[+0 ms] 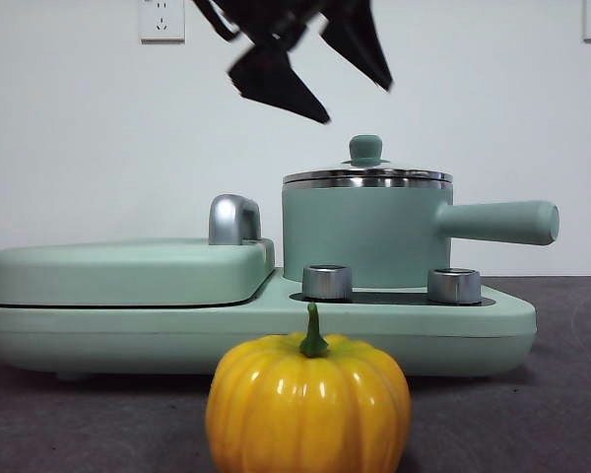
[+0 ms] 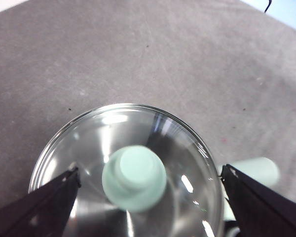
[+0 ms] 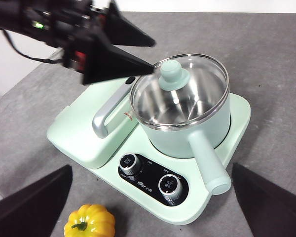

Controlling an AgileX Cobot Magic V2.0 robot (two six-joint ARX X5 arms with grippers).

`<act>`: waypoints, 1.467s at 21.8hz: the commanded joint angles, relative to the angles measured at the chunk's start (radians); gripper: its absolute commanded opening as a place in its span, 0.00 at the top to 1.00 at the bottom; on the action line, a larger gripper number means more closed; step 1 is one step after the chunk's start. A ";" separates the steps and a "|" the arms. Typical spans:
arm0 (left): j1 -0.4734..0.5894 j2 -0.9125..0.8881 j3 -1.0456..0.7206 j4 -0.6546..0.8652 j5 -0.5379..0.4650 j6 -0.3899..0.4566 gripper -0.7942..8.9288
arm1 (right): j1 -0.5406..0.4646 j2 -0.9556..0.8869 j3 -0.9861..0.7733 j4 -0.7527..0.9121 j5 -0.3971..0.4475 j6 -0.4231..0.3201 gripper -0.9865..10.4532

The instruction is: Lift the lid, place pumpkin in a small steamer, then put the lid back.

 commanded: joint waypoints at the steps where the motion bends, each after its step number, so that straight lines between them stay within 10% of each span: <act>1: -0.014 0.049 0.051 0.004 -0.031 0.026 0.44 | 0.001 0.004 0.016 0.014 -0.003 0.004 0.46; 15: -0.072 0.229 0.377 -0.332 -0.154 0.021 0.47 | 0.001 0.004 0.016 0.023 -0.004 0.004 0.46; 32: -0.089 0.270 0.394 -0.385 -0.194 0.094 0.64 | 0.001 0.004 0.016 0.023 -0.003 0.004 0.46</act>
